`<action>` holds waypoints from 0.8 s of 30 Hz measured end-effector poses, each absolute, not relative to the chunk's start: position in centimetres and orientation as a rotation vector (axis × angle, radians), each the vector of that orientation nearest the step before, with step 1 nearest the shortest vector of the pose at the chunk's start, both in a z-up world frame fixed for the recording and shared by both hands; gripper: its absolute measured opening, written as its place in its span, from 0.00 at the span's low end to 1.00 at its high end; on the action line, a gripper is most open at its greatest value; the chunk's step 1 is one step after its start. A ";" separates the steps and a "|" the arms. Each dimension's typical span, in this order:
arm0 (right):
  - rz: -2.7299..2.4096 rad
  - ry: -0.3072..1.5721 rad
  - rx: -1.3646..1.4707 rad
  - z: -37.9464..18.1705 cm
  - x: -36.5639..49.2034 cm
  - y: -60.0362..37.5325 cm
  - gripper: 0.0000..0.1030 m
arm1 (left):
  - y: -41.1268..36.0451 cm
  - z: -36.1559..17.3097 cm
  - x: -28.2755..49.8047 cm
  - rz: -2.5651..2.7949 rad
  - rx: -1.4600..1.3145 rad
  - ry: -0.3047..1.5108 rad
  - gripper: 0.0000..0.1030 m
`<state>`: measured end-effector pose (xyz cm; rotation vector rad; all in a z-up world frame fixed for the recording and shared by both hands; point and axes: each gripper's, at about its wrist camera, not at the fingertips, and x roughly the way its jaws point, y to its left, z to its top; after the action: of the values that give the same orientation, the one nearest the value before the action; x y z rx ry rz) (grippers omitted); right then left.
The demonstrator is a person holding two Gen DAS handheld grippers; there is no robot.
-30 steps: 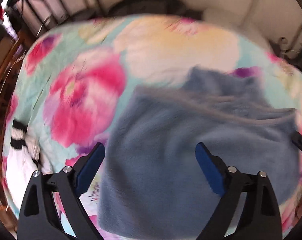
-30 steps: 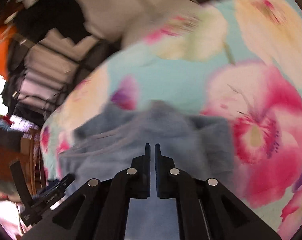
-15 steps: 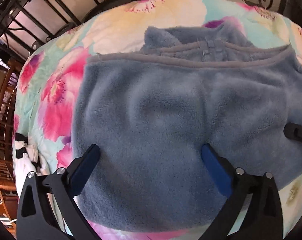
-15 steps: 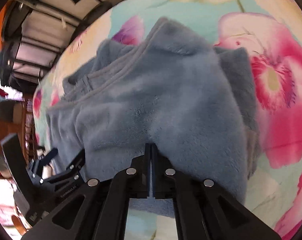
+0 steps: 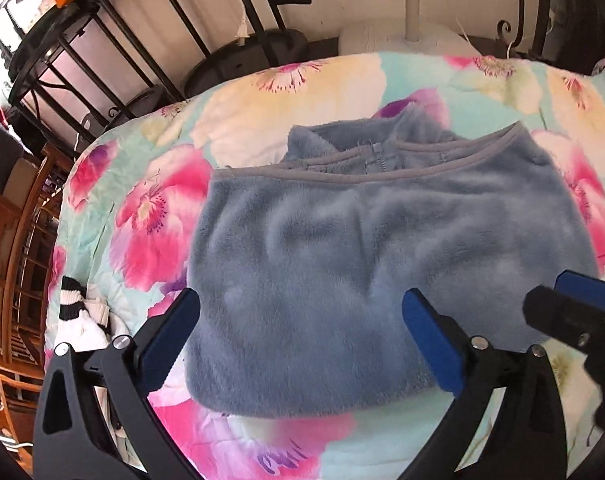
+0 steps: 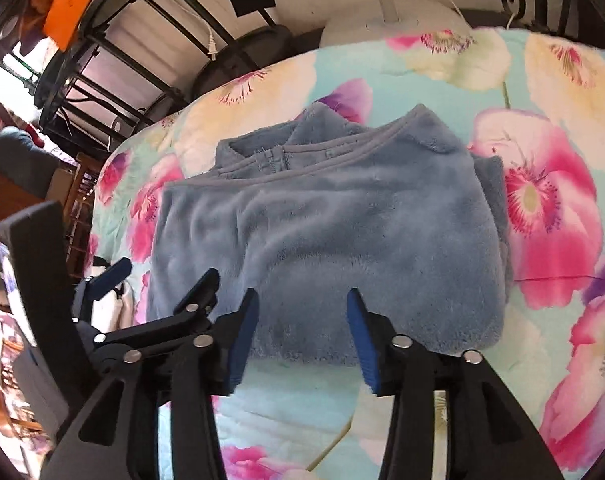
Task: Fold small clothes
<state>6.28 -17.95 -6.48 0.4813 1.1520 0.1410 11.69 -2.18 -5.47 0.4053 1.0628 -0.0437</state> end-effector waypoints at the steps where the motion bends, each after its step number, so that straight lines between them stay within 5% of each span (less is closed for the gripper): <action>1: 0.134 1.153 0.467 -6.5 6.1 -17.8 0.47 | -2.0 -5.4 11.5 -0.042 0.401 1.064 0.96; 16: 0.050 1.321 0.500 -13.2 6.9 -19.2 0.51 | 0.3 -10.9 13.2 0.058 0.446 1.193 0.96; 24: 0.059 1.290 0.466 -11.3 6.5 -18.9 0.54 | -0.8 -9.7 12.3 0.046 0.481 1.138 0.96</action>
<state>6.50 -18.92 -11.30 0.4659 1.2900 0.0585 12.29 -0.83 -9.68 0.4813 1.1383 0.0464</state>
